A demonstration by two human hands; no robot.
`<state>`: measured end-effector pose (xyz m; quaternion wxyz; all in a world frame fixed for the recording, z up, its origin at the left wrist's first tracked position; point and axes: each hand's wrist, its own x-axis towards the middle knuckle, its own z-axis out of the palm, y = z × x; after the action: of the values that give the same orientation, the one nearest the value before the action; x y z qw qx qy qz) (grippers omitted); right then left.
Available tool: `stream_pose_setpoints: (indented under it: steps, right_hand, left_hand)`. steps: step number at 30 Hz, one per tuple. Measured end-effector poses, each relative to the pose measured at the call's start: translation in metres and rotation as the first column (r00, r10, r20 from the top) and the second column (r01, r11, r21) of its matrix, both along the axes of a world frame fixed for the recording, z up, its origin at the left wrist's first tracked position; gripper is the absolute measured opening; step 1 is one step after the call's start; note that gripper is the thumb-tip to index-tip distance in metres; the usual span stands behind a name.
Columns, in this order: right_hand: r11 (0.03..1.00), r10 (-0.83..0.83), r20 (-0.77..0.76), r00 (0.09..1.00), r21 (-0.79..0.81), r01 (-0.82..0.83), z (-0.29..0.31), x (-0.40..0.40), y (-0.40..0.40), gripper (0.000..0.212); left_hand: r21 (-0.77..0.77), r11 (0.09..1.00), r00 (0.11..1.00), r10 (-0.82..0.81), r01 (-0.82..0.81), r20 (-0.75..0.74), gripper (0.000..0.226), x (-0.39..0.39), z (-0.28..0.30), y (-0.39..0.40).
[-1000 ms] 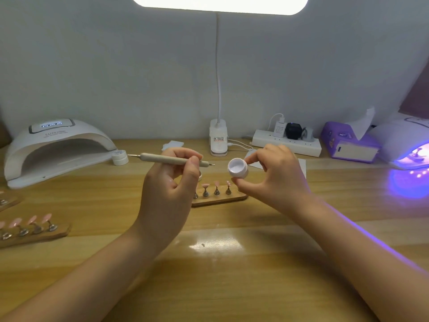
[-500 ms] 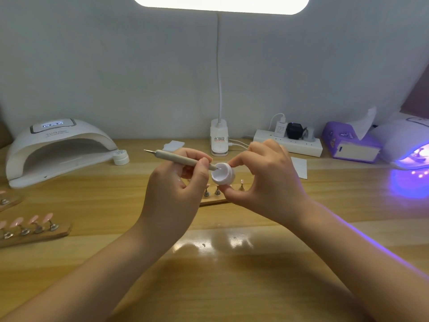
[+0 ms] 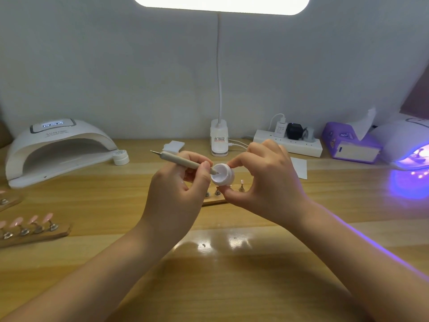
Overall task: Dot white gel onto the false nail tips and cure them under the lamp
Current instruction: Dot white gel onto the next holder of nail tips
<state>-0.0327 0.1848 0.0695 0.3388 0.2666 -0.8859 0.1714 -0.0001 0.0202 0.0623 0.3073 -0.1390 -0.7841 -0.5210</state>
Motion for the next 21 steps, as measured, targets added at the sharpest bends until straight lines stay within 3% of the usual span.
stream_pose_setpoints:
  steps: [21]
  right_hand:
    - [1.000, -0.002, -0.011, 1.000, 0.001, 0.002, -0.0001, 0.0003, -0.0014, 0.036]
  left_hand:
    - [0.033, 0.999, 1.000, 0.017, -0.016, -0.021, 0.014, 0.0001, 0.0014, -0.0013]
